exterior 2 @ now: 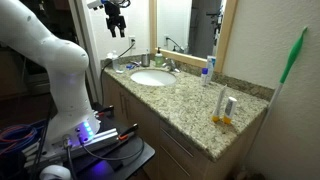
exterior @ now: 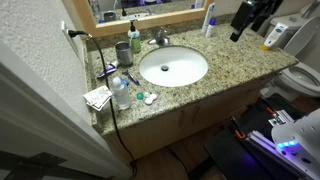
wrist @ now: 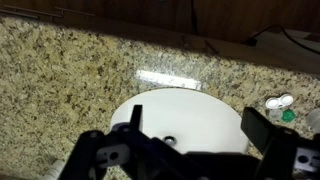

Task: Take the small bottle with a blue cap located near the mirror and place it to the right

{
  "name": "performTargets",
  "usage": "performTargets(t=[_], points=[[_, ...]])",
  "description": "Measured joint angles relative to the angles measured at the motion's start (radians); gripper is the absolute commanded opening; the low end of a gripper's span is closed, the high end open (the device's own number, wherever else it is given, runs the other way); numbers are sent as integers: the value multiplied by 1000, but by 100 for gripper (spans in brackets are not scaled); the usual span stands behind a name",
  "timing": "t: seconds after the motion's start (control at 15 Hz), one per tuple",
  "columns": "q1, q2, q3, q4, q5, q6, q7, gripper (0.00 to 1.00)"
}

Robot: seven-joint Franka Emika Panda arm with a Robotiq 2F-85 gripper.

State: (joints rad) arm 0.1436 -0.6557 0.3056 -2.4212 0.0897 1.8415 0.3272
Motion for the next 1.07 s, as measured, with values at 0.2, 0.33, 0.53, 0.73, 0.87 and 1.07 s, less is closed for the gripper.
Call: performTargets(t=[0.2,0.33,0.53,0.73,0.87,1.07], points=[[0,0,0,0,0,0,0,100],[0,0,0,0,0,0,0,100],[0,0,0,0,0,0,0,100],[0,0,0,0,0,0,0,100],[0,0,0,0,0,0,0,100],[-13,13,-4,0,-14,0,46,100]])
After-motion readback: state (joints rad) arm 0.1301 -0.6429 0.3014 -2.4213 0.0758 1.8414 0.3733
